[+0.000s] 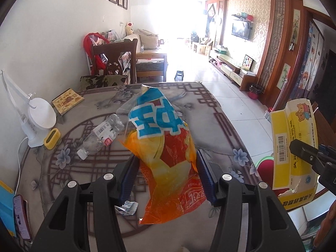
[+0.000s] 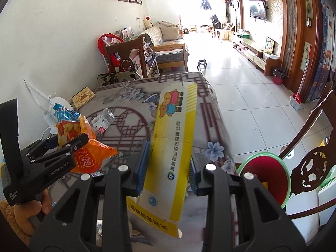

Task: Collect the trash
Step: 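Carry the yellow box and orange chip bag over to the red bin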

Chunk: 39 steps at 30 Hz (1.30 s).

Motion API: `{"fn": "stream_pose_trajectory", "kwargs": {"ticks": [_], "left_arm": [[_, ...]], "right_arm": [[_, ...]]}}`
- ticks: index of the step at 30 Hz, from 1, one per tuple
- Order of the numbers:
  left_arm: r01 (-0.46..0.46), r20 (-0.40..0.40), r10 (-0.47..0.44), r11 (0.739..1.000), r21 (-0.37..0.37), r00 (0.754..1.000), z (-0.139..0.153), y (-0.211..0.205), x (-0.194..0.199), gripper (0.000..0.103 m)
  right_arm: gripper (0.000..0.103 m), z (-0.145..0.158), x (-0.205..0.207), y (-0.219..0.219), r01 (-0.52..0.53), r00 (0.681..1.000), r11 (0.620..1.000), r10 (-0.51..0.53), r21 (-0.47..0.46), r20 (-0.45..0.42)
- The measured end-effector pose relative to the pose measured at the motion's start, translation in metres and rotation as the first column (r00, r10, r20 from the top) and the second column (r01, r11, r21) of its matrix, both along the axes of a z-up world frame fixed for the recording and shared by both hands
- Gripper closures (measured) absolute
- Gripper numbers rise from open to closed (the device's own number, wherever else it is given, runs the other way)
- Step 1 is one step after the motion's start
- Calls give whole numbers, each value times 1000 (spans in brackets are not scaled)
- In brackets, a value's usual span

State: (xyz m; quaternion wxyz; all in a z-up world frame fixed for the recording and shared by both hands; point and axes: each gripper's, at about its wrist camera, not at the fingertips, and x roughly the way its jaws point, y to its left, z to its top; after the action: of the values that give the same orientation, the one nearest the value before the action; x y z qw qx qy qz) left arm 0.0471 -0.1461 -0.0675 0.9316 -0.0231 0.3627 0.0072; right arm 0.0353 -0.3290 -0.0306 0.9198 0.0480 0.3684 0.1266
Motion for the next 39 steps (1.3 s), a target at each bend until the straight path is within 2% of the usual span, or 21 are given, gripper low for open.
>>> {"fn": "stream_pose_trajectory", "kwargs": {"ticks": [12, 24, 34, 39], "left_arm": [[10, -6, -10, 1000, 30, 1000, 2, -44, -1, 52], [82, -42, -81, 996, 31, 996, -7, -96, 8, 51], [134, -91, -130, 990, 38, 987, -20, -133, 15, 51], [168, -109, -163, 985, 37, 981, -25, -153, 22, 51]], "right_arm": [[70, -4, 3, -43, 11, 1000, 1000, -11, 25, -8], [70, -15, 7, -85, 59, 998, 998, -58, 22, -37], [70, -42, 14, -131, 122, 987, 992, -121, 6, -107], [70, -74, 27, -167, 187, 968, 981, -191, -41, -161]]}}
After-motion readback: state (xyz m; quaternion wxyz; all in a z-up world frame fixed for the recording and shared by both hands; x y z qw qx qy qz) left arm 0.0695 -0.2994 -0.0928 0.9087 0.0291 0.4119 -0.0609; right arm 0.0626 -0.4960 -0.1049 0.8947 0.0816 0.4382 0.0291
